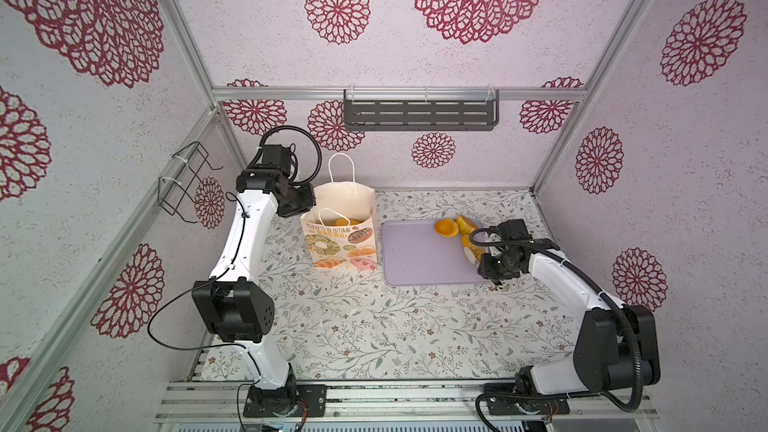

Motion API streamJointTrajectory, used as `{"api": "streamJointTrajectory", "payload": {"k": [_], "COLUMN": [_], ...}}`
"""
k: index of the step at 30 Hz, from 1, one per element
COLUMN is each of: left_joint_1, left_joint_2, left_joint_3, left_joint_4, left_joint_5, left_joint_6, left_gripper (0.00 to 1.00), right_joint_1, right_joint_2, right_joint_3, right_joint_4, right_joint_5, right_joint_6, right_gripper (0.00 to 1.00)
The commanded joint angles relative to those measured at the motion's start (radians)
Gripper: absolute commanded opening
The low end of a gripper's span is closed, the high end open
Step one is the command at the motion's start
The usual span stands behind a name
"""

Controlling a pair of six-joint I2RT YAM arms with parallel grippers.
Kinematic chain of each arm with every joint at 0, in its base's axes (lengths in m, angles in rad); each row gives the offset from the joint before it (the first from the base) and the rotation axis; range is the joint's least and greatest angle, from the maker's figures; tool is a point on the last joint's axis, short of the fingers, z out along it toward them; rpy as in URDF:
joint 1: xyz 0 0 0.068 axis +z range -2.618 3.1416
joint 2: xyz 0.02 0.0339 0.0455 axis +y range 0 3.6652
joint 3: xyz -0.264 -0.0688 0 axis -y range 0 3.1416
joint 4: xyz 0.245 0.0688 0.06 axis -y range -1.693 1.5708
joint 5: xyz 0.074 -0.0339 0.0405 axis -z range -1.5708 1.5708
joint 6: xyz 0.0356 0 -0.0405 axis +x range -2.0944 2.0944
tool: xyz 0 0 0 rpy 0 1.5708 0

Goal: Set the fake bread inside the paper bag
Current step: 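Lower the open tongs around the long yellow bread on the tray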

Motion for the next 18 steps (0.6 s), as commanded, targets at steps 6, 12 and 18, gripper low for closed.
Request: {"api": "streamJointTrajectory", "payload": {"k": [6, 12, 18], "left_joint_1": [-0.011, -0.011, -0.011], "left_joint_2": [-0.005, -0.003, -0.004], "left_joint_3": [0.001, 0.001, 0.001], "left_joint_4": [0.011, 0.009, 0.008], "left_joint_5": [-0.003, -0.007, -0.009], "left_joint_6": [0.001, 0.002, 0.004], "left_gripper": [0.00, 0.00, 0.01], "right_joint_1": [-0.006, -0.006, -0.006], "right_joint_2": [0.007, 0.052, 0.084], "right_joint_3": [0.059, 0.079, 0.073], "right_joint_4": [0.003, 0.011, 0.026], "right_joint_5": [0.035, 0.023, -0.002], "right_joint_6": [-0.028, -0.033, -0.030], "right_gripper": [0.48, 0.48, 0.44]}}
